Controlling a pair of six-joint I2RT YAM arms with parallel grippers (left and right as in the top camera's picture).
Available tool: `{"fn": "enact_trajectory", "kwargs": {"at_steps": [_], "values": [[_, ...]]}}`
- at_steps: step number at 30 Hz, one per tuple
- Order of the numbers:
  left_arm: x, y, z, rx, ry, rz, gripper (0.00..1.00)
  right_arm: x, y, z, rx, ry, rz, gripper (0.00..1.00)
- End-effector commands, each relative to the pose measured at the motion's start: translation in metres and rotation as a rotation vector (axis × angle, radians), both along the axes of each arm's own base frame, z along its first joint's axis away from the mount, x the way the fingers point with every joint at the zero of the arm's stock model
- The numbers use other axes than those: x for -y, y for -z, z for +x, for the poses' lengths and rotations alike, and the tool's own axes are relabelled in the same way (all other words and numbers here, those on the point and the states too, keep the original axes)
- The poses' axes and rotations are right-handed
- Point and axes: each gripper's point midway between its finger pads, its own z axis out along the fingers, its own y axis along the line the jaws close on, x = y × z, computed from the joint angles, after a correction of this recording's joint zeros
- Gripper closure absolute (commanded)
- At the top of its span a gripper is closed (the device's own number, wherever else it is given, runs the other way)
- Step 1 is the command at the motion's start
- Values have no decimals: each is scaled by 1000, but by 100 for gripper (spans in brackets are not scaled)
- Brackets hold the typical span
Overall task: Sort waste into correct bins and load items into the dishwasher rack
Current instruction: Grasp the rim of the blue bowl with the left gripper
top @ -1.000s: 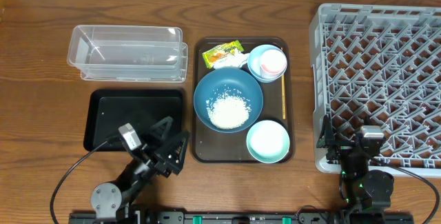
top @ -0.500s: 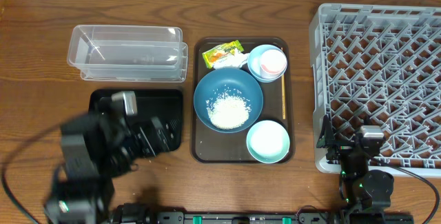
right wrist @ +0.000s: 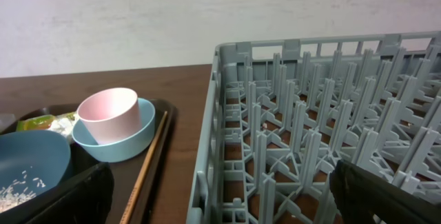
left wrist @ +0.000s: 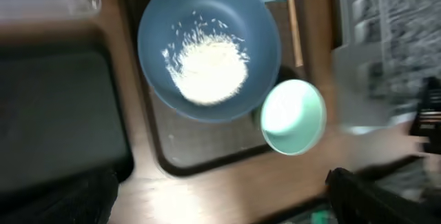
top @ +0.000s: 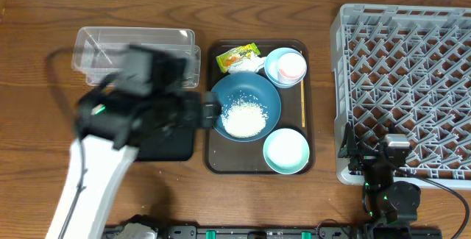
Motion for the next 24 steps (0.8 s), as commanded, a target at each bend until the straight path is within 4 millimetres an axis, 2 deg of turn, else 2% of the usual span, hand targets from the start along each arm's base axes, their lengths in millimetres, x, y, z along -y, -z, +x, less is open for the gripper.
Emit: {"fn": "enact_trajectory", "kwargs": {"at_steps": [1, 6, 9, 12, 17, 19, 24], "values": [[12, 1, 21, 86, 9, 146, 1, 2, 2, 0, -5, 6, -12, 1], [63, 20, 34, 86, 84, 110, 1, 2, 2, 0, -5, 6, -12, 1], [85, 35, 43, 67, 75, 93, 1, 2, 2, 0, -5, 6, -12, 1], [104, 55, 46, 44, 112, 109, 1, 2, 2, 0, -5, 6, -12, 1], [136, 99, 39, -14, 197, 170, 5, 2, 1, 0, -4, 6, -12, 1], [144, 117, 40, -16, 208, 214, 13, 2, 1, 0, -4, 6, -12, 1], [153, 147, 55, -8, 113, 263, 15, 2, 2, 0, -5, 6, -12, 1]]}}
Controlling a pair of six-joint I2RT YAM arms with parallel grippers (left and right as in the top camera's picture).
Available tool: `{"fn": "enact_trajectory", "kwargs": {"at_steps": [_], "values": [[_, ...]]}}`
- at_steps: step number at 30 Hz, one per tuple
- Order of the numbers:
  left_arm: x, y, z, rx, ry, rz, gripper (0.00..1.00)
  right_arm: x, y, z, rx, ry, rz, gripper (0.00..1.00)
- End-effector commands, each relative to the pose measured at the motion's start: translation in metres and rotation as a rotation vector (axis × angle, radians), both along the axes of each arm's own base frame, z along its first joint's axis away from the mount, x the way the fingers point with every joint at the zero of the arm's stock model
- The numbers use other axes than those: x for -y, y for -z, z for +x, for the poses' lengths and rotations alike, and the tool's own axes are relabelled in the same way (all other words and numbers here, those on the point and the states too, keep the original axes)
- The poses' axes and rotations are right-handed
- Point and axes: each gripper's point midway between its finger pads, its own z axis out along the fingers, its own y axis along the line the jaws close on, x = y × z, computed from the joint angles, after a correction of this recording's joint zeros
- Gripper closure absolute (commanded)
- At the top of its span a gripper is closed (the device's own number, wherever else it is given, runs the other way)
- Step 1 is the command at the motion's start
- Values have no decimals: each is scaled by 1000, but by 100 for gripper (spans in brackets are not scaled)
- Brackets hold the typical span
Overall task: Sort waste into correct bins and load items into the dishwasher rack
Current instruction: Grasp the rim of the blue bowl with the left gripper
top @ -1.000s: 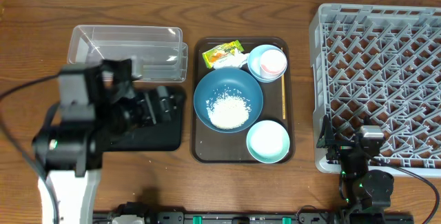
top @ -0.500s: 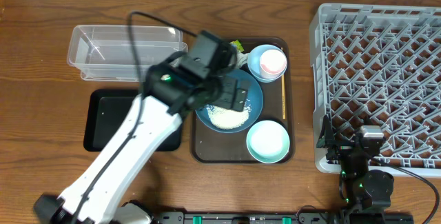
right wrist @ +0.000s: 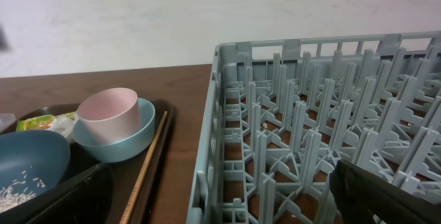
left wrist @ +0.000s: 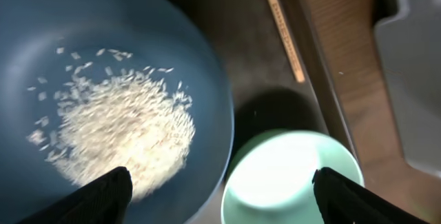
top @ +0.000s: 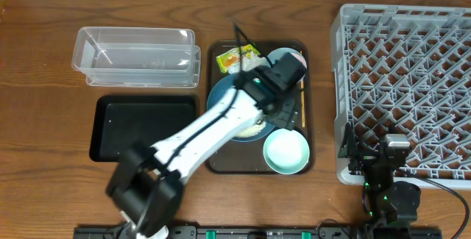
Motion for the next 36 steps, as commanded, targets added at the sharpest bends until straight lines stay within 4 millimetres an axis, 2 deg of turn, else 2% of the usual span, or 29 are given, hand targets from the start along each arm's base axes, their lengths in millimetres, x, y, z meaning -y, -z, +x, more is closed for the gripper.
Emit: {"fn": "enact_trajectory", "kwargs": {"at_steps": [1, 7, 13, 28, 31, 36], "values": [[-2, 6, 19, 51, -104, 29, 16, 2, 1, 0, -4, 6, -12, 1], [-1, 26, 33, 67, -206, 46, 26, 2, 1, 0, -4, 6, -12, 1], [7, 46, 41, 49, -292, 19, 32, 2, 1, 0, -4, 6, -12, 1], [15, 84, 35, 12, -290, 60, 39, 2, 2, 0, -5, 6, -12, 1], [18, 86, 32, 11, -282, 63, 43, 2, 1, 0, -4, 6, -12, 1], [19, 84, 33, 16, -281, 56, 46, 2, 2, 0, -5, 6, -12, 1]]}}
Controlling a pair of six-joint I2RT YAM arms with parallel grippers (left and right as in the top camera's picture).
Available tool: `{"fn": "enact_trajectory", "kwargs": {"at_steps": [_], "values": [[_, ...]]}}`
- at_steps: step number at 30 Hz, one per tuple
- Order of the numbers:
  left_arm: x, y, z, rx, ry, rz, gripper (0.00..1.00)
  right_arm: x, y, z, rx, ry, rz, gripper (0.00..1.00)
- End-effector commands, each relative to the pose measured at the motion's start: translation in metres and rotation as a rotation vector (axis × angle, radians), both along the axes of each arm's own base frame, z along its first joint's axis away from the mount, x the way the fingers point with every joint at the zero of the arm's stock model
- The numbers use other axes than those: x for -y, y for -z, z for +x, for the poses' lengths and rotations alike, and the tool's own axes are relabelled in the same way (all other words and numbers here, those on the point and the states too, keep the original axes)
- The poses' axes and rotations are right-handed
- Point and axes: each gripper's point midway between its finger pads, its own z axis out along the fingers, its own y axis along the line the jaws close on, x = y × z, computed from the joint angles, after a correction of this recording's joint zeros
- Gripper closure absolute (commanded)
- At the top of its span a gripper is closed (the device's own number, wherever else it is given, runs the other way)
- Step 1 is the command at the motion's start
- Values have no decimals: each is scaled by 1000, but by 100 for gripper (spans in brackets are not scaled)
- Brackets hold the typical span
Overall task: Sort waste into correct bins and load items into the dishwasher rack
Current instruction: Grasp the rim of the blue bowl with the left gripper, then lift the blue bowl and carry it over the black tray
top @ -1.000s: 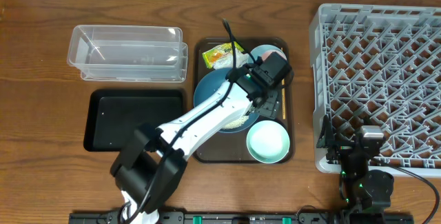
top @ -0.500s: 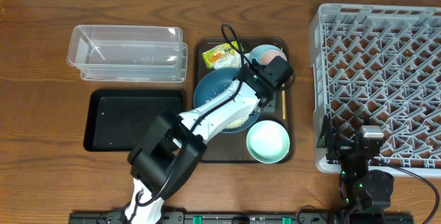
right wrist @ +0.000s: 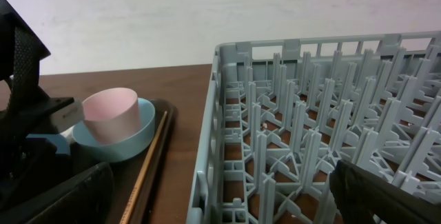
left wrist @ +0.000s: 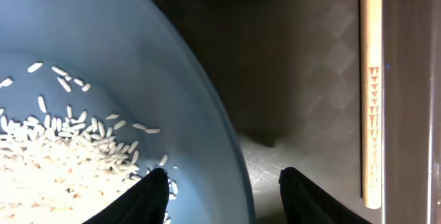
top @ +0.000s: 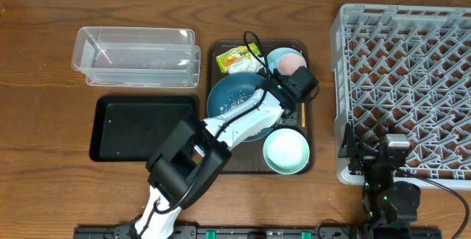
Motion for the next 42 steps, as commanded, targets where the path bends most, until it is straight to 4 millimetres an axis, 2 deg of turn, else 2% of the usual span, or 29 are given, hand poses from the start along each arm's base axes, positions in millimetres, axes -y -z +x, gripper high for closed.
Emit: {"fn": "enact_trajectory", "kwargs": {"at_steps": [1, 4, 11, 16, 17, 22, 32, 42], "values": [[3, -3, 6, 21, -5, 2, 49, 2, 1, 0, -4, 6, -12, 1], [2, -3, 5, 18, -5, 5, 60, 2, 1, 0, -4, 6, -12, 1], [0, -3, 4, 15, -6, 14, 69, 2, 1, 0, -4, 6, -12, 1], [-1, -5, 5, 17, -7, 16, 81, 2, 1, 0, -4, 6, -12, 1], [-1, -6, 5, 19, -7, 16, 87, 2, 1, 0, -4, 6, -12, 1], [-3, -16, 6, 37, -11, 16, 94, 2, 2, 0, -5, 7, -12, 1], [-7, -52, 3, 68, -12, -18, 94, 2, 1, 0, -4, 6, -12, 1], [-31, -112, -22, 74, -9, -38, 94, 2, 1, 0, -4, 6, -12, 1]]}}
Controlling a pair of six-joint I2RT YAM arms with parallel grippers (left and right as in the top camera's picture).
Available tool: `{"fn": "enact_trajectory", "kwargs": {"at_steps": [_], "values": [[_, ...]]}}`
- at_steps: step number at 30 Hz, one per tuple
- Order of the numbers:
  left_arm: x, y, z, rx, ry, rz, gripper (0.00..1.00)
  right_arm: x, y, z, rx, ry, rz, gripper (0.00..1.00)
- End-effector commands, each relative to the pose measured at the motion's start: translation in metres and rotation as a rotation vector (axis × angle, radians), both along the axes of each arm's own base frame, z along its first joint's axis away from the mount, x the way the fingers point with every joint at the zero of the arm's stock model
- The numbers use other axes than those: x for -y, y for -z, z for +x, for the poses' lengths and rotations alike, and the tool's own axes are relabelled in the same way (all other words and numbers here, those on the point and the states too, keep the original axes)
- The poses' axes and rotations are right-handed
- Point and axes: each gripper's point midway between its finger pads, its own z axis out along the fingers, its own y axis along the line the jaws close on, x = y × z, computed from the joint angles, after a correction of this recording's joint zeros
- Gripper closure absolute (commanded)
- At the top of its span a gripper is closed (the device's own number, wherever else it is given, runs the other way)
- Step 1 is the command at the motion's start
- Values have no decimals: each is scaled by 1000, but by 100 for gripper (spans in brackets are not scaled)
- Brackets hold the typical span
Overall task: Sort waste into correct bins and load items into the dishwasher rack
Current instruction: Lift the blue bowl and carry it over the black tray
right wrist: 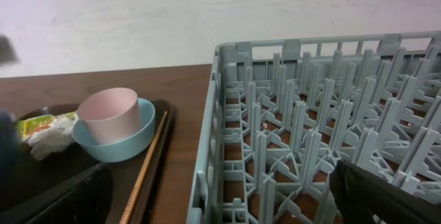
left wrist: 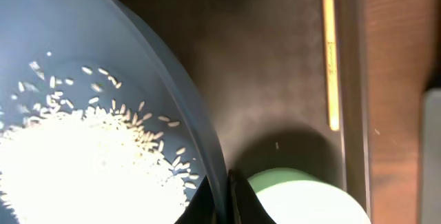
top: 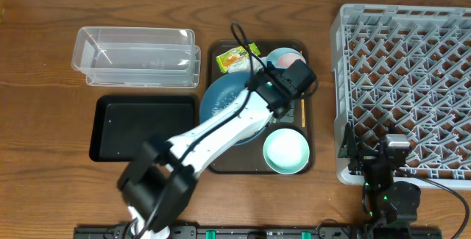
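A dark blue bowl holding white rice sits on the brown serving tray. My left gripper is shut on the bowl's right rim, one finger inside and one outside. From overhead the left gripper and its arm cover much of the bowl. Beside it are a mint bowl, a pink cup standing in a light blue bowl, a chopstick and a yellow-green wrapper. My right gripper rests open by the grey dishwasher rack.
A clear plastic bin stands at the back left, with a black tray in front of it. A crumpled white tissue lies on the serving tray near the wrapper. The rack fills the right side of the table.
My left gripper stood open astride the blue bowl's right rim; now it is shut on that rim. The bowl no longer shows in the right wrist view, where the tissue now does.
My left arm was over the black tray, left of the serving tray. Then its open gripper was above the blue bowl's right edge, then low with a finger on each side of the rim. Now it grips the rim. The right arm has stayed still.
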Motion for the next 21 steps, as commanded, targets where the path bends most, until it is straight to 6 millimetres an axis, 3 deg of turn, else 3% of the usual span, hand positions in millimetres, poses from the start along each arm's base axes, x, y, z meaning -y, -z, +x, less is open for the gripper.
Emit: {"fn": "enact_trajectory", "kwargs": {"at_steps": [1, 10, 15, 21], "values": [[-9, -35, -7, 33, -4, -33, 94, 2, 1, 0, -4, 6, -12, 1], [-30, -67, -35, -42, -2, -88, 94, 2, 1, 0, -4, 6, -12, 1], [-36, -101, -41, -62, 68, -236, 94, 2, 1, 0, -4, 6, -12, 1], [-86, -135, -36, -27, 5, -312, 94, 2, 1, 0, -4, 6, -12, 1]]}}
